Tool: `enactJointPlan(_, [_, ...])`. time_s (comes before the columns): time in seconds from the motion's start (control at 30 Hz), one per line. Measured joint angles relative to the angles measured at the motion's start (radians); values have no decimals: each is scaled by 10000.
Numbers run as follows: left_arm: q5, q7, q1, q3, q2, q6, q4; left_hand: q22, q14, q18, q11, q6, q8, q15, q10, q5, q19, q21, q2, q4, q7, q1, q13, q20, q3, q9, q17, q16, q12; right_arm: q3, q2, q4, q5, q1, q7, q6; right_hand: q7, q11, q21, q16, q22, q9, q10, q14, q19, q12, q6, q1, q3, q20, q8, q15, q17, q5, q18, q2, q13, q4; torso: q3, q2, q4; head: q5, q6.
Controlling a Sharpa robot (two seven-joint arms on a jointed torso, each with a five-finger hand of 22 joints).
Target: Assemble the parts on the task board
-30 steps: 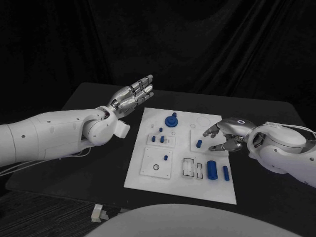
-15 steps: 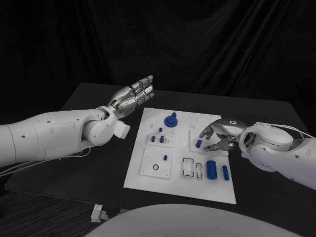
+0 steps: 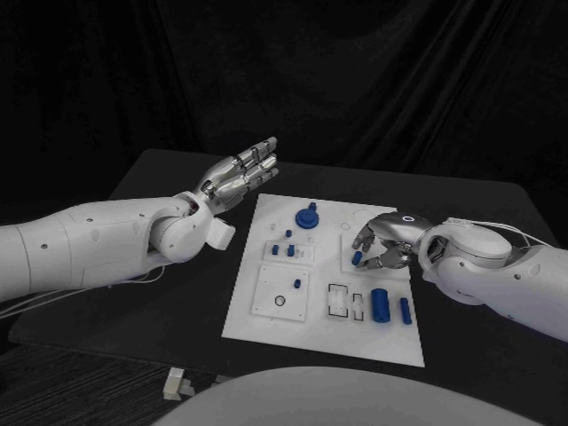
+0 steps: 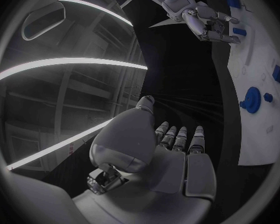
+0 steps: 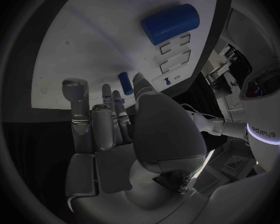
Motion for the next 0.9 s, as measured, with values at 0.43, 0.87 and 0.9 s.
enactJointPlan(0.43, [0,-62,-28,0,65,81,-62,0,0,-1,1,0,0,-1,0,41,-1,0,50,-84,0,50,2,0,83,-1,3,0,0,0,214,-85,29,-8,59,7,50,-121,271,157,-1,93,442,-6,54,145,636,295,16,-54,107,-86,164,350,1,158,12,-181,-6,-2,-3,-29,0])
enactJointPlan(0.87, [0,-117,-62,0,108,162,-105,-2,0,-1,1,22,-1,74,0,61,-24,0,50,-166,22,50,-5,47,111,8,6,0,0,1,283,-186,41,-34,71,49,53,-121,169,114,-3,210,693,-6,-6,-233,1591,1329,567,-112,166,-86,-71,1136,0,172,-112,-591,0,-4,-8,3,0])
enactJointPlan(0.9, [0,-122,-67,0,117,172,-113,-3,1,-1,1,36,-1,74,0,79,2,0,50,-166,35,50,-5,72,111,8,7,0,0,1,283,-186,42,-34,73,50,33,-108,142,85,-3,218,748,-6,-33,-233,1617,1356,619,-139,166,-86,-96,1163,0,150,-112,-608,0,-4,-9,-3,0])
